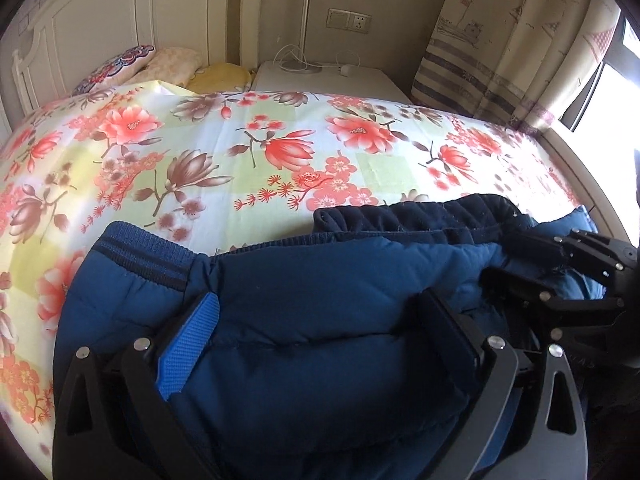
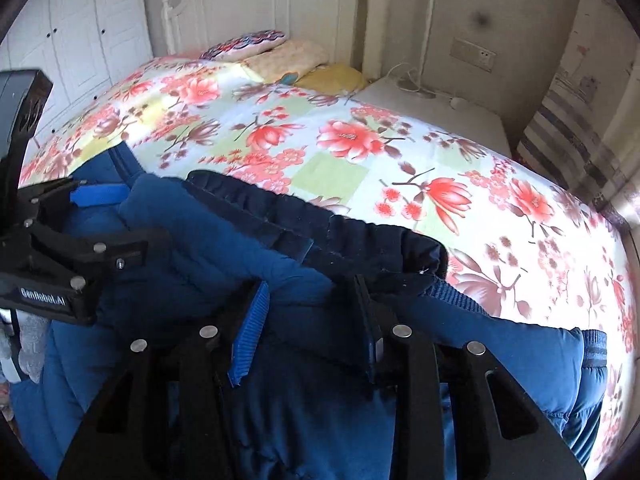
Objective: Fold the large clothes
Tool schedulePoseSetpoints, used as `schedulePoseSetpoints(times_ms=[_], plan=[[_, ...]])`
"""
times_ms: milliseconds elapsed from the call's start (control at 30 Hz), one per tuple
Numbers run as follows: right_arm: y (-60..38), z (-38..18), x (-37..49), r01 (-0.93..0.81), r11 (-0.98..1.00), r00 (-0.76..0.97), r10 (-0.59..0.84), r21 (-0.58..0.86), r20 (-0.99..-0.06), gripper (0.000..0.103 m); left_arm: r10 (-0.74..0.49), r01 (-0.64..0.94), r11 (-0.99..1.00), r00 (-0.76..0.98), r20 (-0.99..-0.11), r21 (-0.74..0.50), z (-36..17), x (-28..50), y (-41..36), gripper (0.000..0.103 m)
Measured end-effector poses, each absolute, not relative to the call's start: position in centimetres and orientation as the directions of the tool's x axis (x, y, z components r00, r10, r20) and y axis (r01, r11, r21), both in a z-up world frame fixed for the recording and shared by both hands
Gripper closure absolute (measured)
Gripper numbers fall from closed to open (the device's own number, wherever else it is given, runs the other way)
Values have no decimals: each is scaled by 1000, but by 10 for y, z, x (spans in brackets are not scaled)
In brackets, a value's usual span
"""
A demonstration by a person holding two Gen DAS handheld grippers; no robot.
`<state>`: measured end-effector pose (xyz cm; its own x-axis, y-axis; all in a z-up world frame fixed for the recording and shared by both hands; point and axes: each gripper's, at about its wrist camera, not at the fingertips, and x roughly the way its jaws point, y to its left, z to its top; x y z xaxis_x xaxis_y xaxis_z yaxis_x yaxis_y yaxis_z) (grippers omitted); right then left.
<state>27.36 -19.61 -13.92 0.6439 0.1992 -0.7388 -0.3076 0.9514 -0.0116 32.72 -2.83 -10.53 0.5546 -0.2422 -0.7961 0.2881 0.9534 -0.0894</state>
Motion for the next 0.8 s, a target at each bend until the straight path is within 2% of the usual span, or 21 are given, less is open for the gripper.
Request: schedulePoseSetpoints(times_ms=[167, 233, 267, 333, 367, 433, 467, 500, 733, 800], plan=[[-187, -138, 269, -296, 951, 673, 142, -88, -726, 74, -142, 299, 954, 532, -835, 29, -91, 325, -49, 4], [-191, -138, 270, -298, 952, 670, 157, -69, -726, 74, -189, 355, 934, 580, -793, 38, -70, 316, -64, 3], [-193, -137, 270, -299, 952, 670, 163, -63, -724, 74, -167, 358, 929, 632, -757, 94, -64, 314, -73, 3], [-194, -137, 268, -300, 952, 672, 167, -59, -721, 74, -100, 337, 925, 659, -746, 173, -76, 322, -85, 2], [-193, -138, 268, -303, 951, 671, 163, -66, -724, 74, -89, 324, 932, 636, -767, 160, -89, 331, -85, 2], [-189, -138, 265, -302, 949, 679, 149, -89, -719, 74, -161, 301, 954, 516, -841, 2, -111, 352, -69, 2], [-191, -138, 265, -302, 950, 679, 158, -77, -717, 74, -215, 286, 955, 506, -835, -73, -113, 356, -58, 2], [-193, -138, 266, -303, 951, 677, 169, -61, -716, 74, -232, 274, 957, 510, -828, -99, -114, 357, -52, 2], [-207, -110, 235, -202, 974, 778, 93, -107, -621, 74, -218, 277, 958, 525, -823, -76, -122, 360, -57, 2], [-220, -113, 236, -130, 971, 762, -34, -203, -647, 68, -221, 278, 957, 525, -822, -80, -124, 361, -58, 2]])
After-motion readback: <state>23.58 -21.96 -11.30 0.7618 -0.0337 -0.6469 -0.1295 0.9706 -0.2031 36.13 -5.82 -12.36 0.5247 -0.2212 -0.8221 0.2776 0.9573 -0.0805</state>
